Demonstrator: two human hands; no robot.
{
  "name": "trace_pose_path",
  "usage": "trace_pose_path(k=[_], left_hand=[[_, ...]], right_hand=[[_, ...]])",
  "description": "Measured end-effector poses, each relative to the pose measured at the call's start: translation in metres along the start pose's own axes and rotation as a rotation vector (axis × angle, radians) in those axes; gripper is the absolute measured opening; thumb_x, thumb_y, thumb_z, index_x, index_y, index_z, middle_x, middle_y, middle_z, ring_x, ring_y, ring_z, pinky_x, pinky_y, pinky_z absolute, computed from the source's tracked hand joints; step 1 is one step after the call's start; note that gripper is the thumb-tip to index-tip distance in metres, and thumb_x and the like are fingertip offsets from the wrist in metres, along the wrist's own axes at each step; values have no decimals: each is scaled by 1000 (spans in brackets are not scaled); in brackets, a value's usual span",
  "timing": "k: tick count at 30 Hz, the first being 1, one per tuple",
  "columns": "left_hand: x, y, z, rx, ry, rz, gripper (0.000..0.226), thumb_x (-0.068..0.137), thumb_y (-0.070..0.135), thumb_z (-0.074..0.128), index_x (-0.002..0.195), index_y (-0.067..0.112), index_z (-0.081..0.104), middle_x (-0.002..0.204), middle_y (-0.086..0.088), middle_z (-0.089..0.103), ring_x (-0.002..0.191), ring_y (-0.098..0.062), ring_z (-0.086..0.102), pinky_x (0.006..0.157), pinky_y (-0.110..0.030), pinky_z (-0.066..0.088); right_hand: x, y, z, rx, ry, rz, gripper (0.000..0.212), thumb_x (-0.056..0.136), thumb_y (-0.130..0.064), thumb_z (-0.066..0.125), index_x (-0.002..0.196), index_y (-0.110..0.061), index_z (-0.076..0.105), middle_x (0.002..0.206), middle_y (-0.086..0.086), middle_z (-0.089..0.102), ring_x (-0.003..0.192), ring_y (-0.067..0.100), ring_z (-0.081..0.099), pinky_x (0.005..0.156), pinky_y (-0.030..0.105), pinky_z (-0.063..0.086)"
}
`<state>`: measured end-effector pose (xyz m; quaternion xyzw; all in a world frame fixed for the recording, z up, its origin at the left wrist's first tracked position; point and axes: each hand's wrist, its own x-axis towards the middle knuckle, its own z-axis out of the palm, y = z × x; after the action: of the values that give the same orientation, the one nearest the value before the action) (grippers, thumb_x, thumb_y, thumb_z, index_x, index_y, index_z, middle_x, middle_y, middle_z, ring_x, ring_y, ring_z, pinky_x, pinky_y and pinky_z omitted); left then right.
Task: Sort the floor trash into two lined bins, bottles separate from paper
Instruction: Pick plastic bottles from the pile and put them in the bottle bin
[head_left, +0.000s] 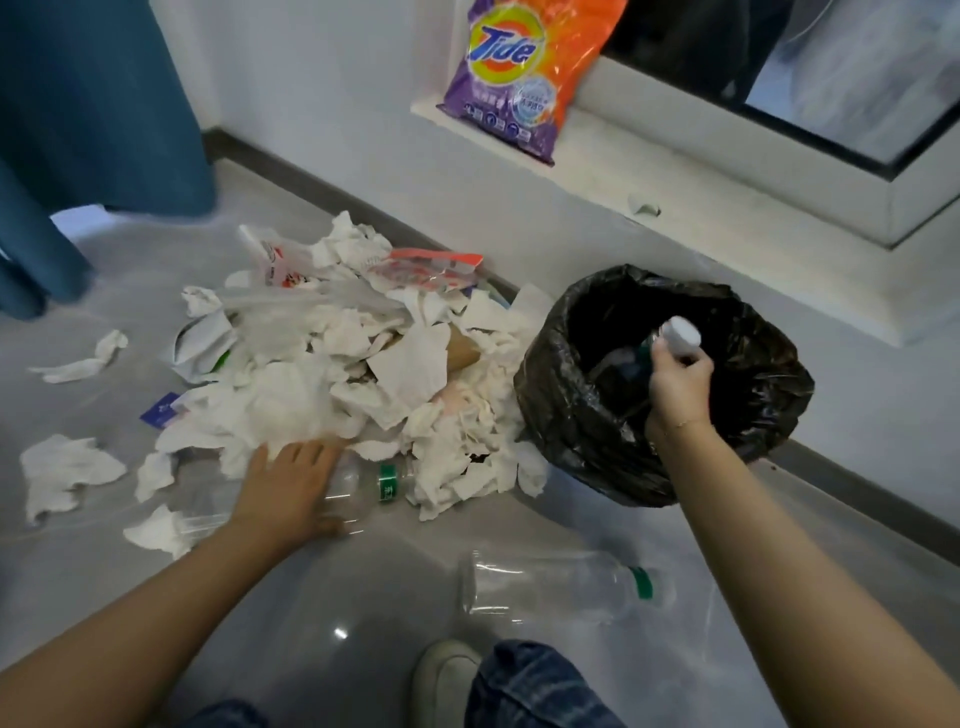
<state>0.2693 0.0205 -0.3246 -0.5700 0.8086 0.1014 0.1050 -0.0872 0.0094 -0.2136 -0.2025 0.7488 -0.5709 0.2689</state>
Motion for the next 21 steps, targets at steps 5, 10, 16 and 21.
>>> trace_pose_path(k=[5, 10, 16, 21], left_hand=[[-10, 7, -3, -37, 28, 16, 91, 68, 70, 62, 140, 22, 32, 139, 2, 46, 123, -18, 48, 105, -35, 29], [-29, 18, -11, -243, 70, 16, 96, 62, 68, 61, 141, 22, 32, 121, -1, 56, 105, -20, 55, 82, -29, 41], [-34, 28, -25, -322, 42, 80, 93, 63, 55, 68, 142, 33, 25, 123, 1, 51, 103, -18, 50, 81, -30, 39], [-32, 36, -13, -225, 36, 148, 75, 71, 35, 69, 139, 30, 36, 141, 0, 42, 121, -23, 48, 96, -36, 39]], right_hand=[[-12, -9, -23, -64, 55, -37, 69, 95, -19, 51, 150, -16, 10, 155, 7, 19, 141, 21, 24, 114, 38, 28], [-88, -18, -46, 18, -97, -303, 34, 92, -3, 49, 121, -19, 55, 119, -3, 59, 110, 3, 56, 90, 16, 47], [-143, 21, -43, -35, -434, -132, 23, 89, 4, 48, 86, -7, 69, 83, 9, 69, 78, 13, 64, 70, 21, 53], [-112, 103, -60, 19, -22, 315, 8, 88, -5, 56, 94, -10, 59, 88, 10, 61, 85, 26, 57, 74, 32, 47]])
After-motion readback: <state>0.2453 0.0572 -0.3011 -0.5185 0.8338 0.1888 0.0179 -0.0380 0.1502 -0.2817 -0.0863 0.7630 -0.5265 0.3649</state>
